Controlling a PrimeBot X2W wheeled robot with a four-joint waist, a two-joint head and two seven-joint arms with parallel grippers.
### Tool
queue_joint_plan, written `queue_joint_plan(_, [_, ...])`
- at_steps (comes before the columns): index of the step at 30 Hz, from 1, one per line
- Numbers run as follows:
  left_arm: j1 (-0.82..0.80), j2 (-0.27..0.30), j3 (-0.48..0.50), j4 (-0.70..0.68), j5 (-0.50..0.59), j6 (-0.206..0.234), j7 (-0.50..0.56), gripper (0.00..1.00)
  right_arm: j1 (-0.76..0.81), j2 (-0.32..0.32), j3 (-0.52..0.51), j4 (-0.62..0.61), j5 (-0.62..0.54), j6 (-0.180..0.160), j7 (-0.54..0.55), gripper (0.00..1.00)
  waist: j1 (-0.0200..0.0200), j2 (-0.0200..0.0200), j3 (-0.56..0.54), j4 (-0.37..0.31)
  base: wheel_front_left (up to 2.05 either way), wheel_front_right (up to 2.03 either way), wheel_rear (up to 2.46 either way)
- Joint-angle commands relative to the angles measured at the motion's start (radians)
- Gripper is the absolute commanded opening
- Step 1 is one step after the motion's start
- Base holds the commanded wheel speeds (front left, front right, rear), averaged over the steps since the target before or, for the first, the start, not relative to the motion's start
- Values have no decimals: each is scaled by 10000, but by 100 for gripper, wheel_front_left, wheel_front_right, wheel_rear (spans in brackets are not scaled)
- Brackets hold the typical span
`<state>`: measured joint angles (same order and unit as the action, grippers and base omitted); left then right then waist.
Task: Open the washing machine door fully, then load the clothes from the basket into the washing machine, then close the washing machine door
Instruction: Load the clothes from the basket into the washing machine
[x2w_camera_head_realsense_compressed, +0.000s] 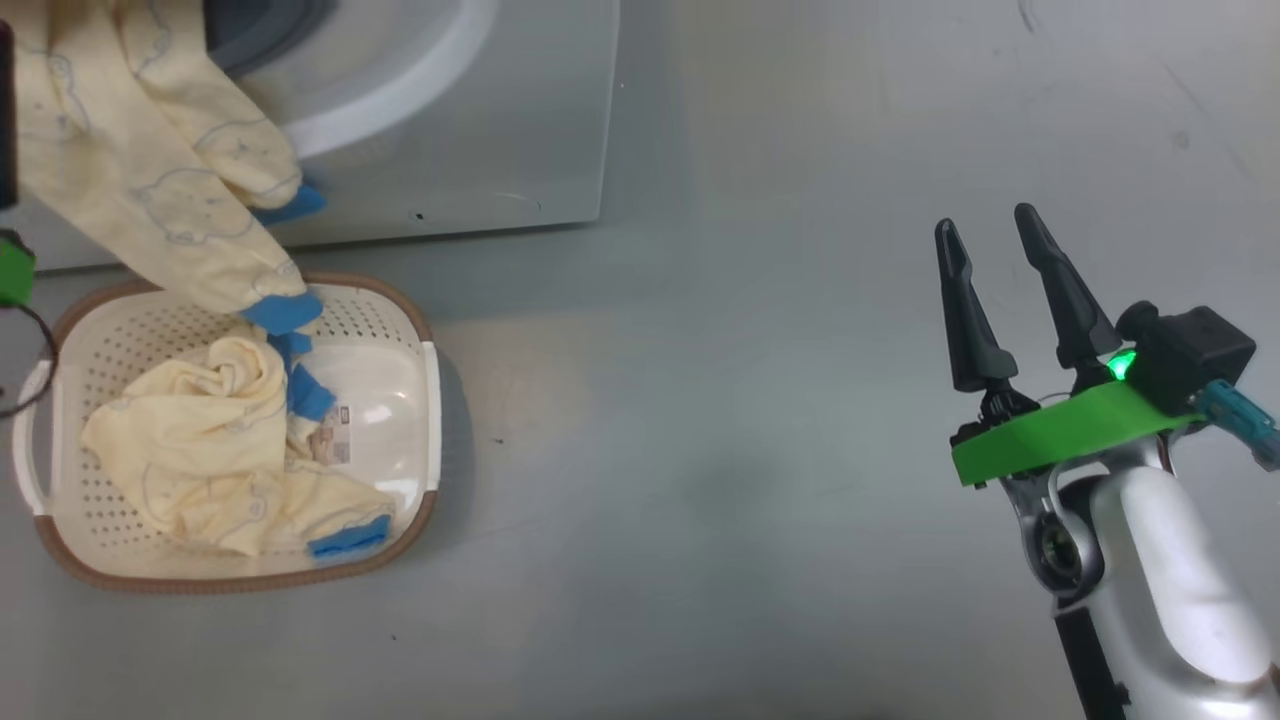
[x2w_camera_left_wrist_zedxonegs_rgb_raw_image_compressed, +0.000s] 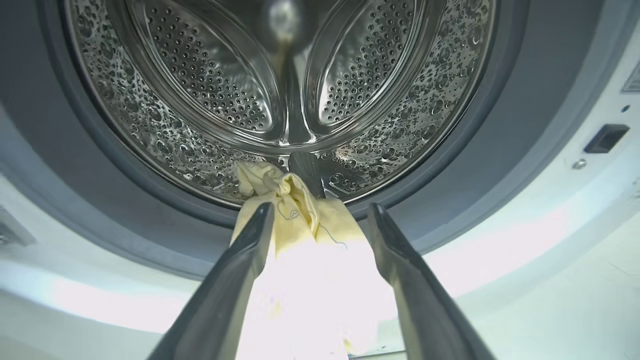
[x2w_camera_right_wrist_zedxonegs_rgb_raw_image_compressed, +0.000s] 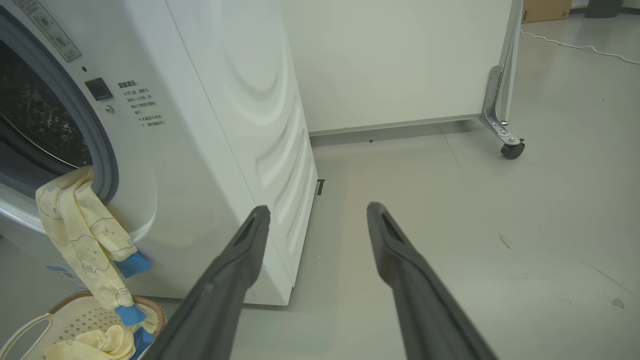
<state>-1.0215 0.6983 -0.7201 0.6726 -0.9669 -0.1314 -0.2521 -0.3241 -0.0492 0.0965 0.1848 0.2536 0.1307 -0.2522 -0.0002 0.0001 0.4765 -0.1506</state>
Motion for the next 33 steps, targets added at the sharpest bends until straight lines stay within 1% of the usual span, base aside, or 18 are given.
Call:
queue_joint_plan(1, [140, 395, 717, -318, 151, 8, -95, 100, 186, -10, 98, -230, -95, 0, -95, 100, 2, -1, -446, 274, 0, 0, 0])
queue_joint_plan(8, [2439, -52, 2226, -1516, 1642, 129, -96, 100, 578, -10, -46, -79, -240, 0, -95, 100, 2, -1, -1345, 545, 0, 0, 0])
queue_joint_plan(14, [4146, -624, 3318, -2400, 2424, 264, -96, 100, 831, -10, -33, 22, -313, 0, -95, 100, 2, -1, -2031, 612, 0, 0, 0])
queue_joint_plan(15, [4636, -832, 3660, -2641, 2709, 398, -96, 100, 919, -10, 13, 59, -324, 0, -95, 100, 2, -1, -2240, 624, 0, 0, 0])
queue_joint_plan(19, [5596, -1425, 4248, -3065, 3125, 584, -97, 100, 1113, -10, 102, 147, -366, 0, -95, 100, 2, -1, -2664, 630, 0, 0, 0])
queue_joint_plan(20, [5596, -1425, 4248, -3065, 3125, 584, -97, 100, 1113, -10, 102, 147, -366, 0, -95, 100, 2, -1, -2664, 630, 0, 0, 0])
queue_joint_plan(24, [6446, -2033, 4768, -3463, 3440, 695, -97, 100, 1253, -10, 103, 167, -393, 0, -95, 100, 2, -1, -2979, 611, 0, 0, 0])
queue_joint_plan(29, [7253, -2651, 5483, -3826, 3815, 762, -97, 100, 1361, -10, 134, 183, -395, 0, -95, 100, 2, -1, -3208, 555, 0, 0, 0])
queue_joint_plan(33, [7680, -2955, 5908, -4073, 4355, 818, -97, 100, 1426, -10, 162, 168, -363, 0, -95, 100, 2, -1, -3274, 553, 0, 0, 0])
